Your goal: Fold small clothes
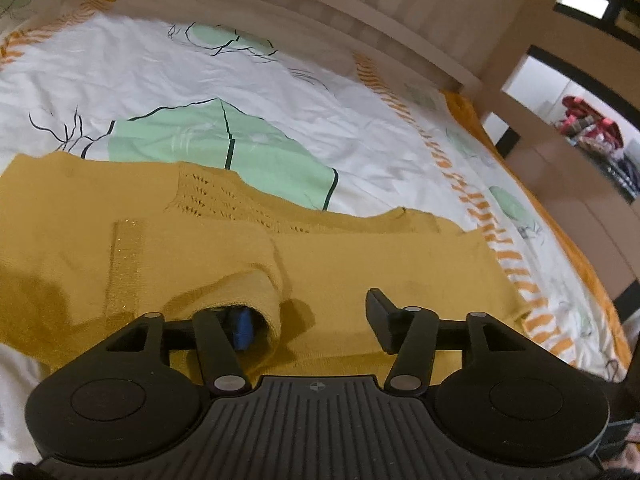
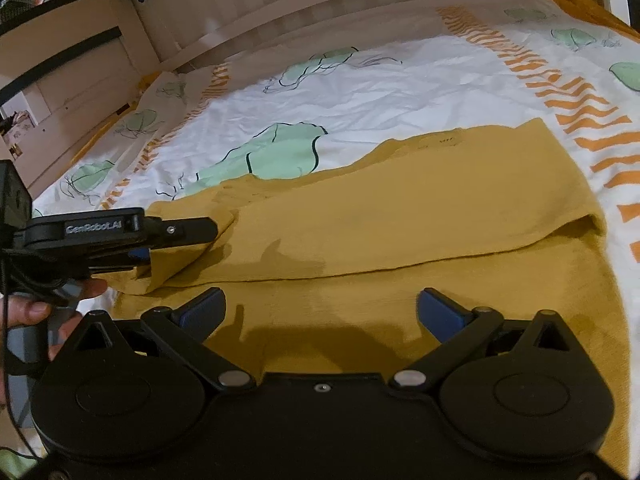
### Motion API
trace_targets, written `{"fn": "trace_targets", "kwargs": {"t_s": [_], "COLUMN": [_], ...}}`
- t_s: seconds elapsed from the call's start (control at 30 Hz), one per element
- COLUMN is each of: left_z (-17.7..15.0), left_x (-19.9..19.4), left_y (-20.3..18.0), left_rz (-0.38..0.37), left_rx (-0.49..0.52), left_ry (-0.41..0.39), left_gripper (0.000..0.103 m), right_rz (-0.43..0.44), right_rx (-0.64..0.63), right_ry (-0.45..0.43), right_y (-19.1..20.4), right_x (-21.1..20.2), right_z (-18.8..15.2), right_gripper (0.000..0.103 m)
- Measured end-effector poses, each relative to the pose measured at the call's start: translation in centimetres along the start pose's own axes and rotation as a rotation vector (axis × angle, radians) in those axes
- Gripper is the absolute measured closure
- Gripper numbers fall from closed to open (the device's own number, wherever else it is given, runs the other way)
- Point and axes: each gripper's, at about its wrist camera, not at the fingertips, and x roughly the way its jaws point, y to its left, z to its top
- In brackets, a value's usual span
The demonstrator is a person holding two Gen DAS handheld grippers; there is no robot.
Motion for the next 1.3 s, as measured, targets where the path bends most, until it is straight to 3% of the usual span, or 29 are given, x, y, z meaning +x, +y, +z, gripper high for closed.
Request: {"fn": "trace_targets", "kwargs": {"t_s": [0.37, 0.63, 0.73, 0.77, 0.9, 1.0, 1.07, 1.3], "left_z": [-3.7, -4.8, -5.6, -5.9, -6.7, -6.5, -6.3, -6.3], "left_x": [-2.5, -5.5, -5.9, -6.0, -6.2, -6.2, -6.1, -6.2], "left_y": [1.2, 2.7, 3.6, 4.0, 5.7, 5.8, 5.8, 5.9], "left_rz": [0.097, 0.192, 0.161, 0.146, 0.093, 0.105, 0.108, 0.113], "left_rx": [-0.160, -0.158, -0.170, -0.193, -0.356, -0.380, -0.385, -0.407], "left_ry": [0.075, 0.087, 0.060, 0.045, -0.024, -0.021, -0.020, -0.021], "left_gripper": [0.046, 0.046, 0.046, 0.046, 0.046, 0.049, 0.049, 0.049], "right_rz": [-0.095, -0.081, -0.049, -0.046, -0.037, -0.017, -0.029, 0.014], "right_rx": [-0.010, -0.187, -0.260, -0.295, -0.441, -0.508, -0.537, -0.502], "right_ry": [-0.043, -0.011, 0.014, 0.020, 0.051, 0.108, 0.134, 0.192], "right_y": [-0.9, 4.2, 7.0, 8.0, 11.2, 13.0, 13.7, 13.4], "right_x": [-1.5, -1.4, -0.5, 0.0, 2.0, 3.9, 4.9, 6.8], "right_z": [0.7, 2.5, 3.3, 3.4, 2.9, 2.2, 2.1, 2.3], "right_gripper": [0.001, 0.001, 0.007, 0.013, 0.017, 0.026, 0.032, 0.032]}}
